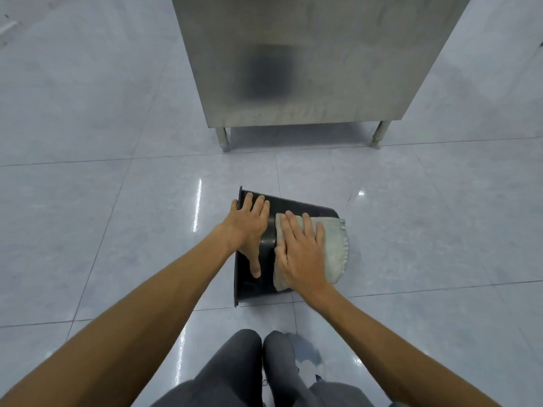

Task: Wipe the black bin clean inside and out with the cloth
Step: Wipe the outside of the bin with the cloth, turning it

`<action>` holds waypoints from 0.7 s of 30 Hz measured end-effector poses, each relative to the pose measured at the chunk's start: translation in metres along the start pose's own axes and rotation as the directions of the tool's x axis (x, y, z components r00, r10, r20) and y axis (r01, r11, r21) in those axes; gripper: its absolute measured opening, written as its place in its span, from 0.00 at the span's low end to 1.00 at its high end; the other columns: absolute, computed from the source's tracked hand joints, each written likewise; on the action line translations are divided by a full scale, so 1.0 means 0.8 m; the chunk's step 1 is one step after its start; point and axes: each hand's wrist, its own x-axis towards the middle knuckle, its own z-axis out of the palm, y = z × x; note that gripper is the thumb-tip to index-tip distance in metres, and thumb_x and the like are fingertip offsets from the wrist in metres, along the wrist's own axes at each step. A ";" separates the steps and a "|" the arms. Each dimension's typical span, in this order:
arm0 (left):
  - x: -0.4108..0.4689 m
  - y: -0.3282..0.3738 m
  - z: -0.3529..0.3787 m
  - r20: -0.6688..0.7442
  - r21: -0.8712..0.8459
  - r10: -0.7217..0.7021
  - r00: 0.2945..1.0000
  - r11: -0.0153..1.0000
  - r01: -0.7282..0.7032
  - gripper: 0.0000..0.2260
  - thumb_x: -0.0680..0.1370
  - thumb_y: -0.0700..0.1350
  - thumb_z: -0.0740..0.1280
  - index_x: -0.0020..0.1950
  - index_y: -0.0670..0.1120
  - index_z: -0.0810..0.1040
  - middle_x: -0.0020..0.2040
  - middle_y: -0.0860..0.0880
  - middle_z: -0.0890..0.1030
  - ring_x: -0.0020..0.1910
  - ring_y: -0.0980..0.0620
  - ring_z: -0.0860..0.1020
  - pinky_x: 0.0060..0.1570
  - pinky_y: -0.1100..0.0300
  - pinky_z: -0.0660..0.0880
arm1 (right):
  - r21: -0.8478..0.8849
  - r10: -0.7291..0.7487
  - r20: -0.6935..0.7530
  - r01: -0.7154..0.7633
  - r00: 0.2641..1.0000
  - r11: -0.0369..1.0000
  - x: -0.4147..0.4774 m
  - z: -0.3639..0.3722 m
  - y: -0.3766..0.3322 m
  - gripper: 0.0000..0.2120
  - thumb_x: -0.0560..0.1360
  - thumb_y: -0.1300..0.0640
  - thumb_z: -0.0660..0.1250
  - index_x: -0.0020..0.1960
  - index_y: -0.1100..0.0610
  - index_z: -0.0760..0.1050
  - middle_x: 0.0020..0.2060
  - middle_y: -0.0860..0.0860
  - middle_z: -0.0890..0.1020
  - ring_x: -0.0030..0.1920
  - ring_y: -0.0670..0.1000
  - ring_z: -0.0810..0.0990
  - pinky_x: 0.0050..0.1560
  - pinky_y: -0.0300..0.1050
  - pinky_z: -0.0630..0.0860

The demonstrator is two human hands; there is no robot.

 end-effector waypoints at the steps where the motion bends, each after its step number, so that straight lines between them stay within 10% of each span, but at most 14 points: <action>1: 0.004 -0.003 -0.006 0.016 -0.009 0.003 1.000 1.000 -0.002 0.71 0.56 0.71 0.78 0.80 0.40 0.37 0.81 0.40 0.41 0.79 0.35 0.39 0.76 0.35 0.47 | -0.012 -0.024 -0.022 0.024 0.999 1.000 -0.013 0.002 0.001 0.26 0.83 0.49 0.53 0.78 0.55 0.69 0.77 0.53 0.71 0.79 0.62 0.66 0.77 0.68 0.60; 10: -0.002 0.002 0.004 -0.015 0.059 0.027 1.000 0.998 -0.026 0.71 0.57 0.74 0.75 0.80 0.40 0.37 0.81 0.39 0.40 0.79 0.34 0.39 0.75 0.33 0.49 | -0.020 0.074 0.008 -0.074 0.997 0.997 0.023 -0.001 0.007 0.25 0.82 0.49 0.53 0.76 0.53 0.72 0.75 0.51 0.75 0.76 0.59 0.70 0.76 0.67 0.64; 16: -0.014 0.015 0.026 -0.093 0.064 0.023 0.995 0.998 -0.017 0.73 0.54 0.77 0.74 0.80 0.38 0.40 0.81 0.37 0.42 0.78 0.31 0.42 0.74 0.32 0.52 | 0.034 0.199 0.300 -0.219 0.933 0.975 0.116 -0.023 0.030 0.22 0.83 0.49 0.51 0.61 0.54 0.82 0.55 0.54 0.86 0.54 0.58 0.82 0.61 0.56 0.69; 21: -0.008 0.007 0.020 -0.062 0.003 0.014 0.998 1.000 -0.014 0.73 0.54 0.74 0.76 0.80 0.39 0.38 0.81 0.39 0.42 0.79 0.33 0.41 0.75 0.34 0.52 | 0.006 0.048 0.151 -0.050 0.987 0.999 0.072 -0.012 0.017 0.27 0.81 0.48 0.46 0.70 0.54 0.76 0.67 0.51 0.81 0.66 0.56 0.77 0.70 0.61 0.69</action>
